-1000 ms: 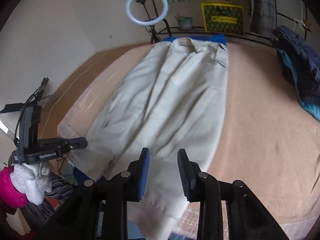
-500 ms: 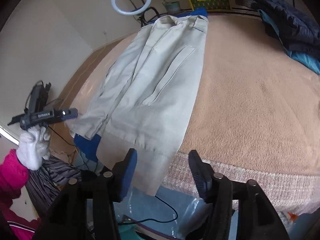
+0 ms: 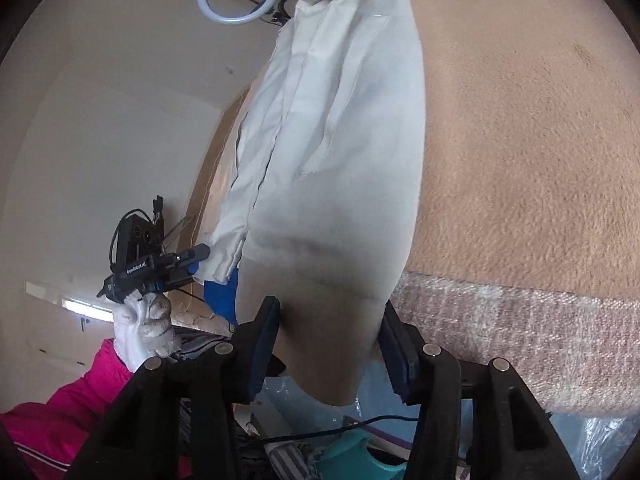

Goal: Fold large clothes
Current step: 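Lift the hem with both tools and fold it toward the collar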

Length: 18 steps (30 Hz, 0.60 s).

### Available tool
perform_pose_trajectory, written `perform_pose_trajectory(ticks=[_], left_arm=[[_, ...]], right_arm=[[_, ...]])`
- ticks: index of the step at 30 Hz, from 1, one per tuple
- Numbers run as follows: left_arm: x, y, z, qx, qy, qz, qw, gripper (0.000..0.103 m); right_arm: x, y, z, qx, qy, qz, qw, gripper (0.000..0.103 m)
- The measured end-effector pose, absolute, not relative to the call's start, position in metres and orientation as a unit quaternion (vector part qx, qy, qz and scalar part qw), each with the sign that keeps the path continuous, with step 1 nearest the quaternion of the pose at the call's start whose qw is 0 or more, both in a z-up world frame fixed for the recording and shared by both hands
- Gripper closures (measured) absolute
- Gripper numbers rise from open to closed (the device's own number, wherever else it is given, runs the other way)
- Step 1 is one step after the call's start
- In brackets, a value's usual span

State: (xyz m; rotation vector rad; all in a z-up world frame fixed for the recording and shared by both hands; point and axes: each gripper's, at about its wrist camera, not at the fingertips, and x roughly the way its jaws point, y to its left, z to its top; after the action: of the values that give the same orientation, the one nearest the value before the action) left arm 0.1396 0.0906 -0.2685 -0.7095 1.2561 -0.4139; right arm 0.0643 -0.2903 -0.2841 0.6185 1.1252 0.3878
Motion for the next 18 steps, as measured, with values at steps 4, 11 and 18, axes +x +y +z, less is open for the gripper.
perform_pose_trajectory(ticks=[4, 11, 18], left_arm=[[0.135, 0.088, -0.266, -0.315, 0.569, -0.189, 0.736, 0.059], [0.131, 0.077, -0.247, -0.286, 0.548, -0.202, 0.760, 0.088], [0.135, 0.090, -0.238, -0.367, 0.531, -0.215, 0.733, 0.092]], right_arm=[[0.063, -0.291, -0.284, 0.287, 0.524, 0.175, 0.782, 0.060], [0.063, -0.290, -0.291, 0.313, 0.522, 0.172, 0.775, 0.082], [0.054, -0.297, -0.282, 0.412, 0.463, 0.177, 0.764, 0.088]])
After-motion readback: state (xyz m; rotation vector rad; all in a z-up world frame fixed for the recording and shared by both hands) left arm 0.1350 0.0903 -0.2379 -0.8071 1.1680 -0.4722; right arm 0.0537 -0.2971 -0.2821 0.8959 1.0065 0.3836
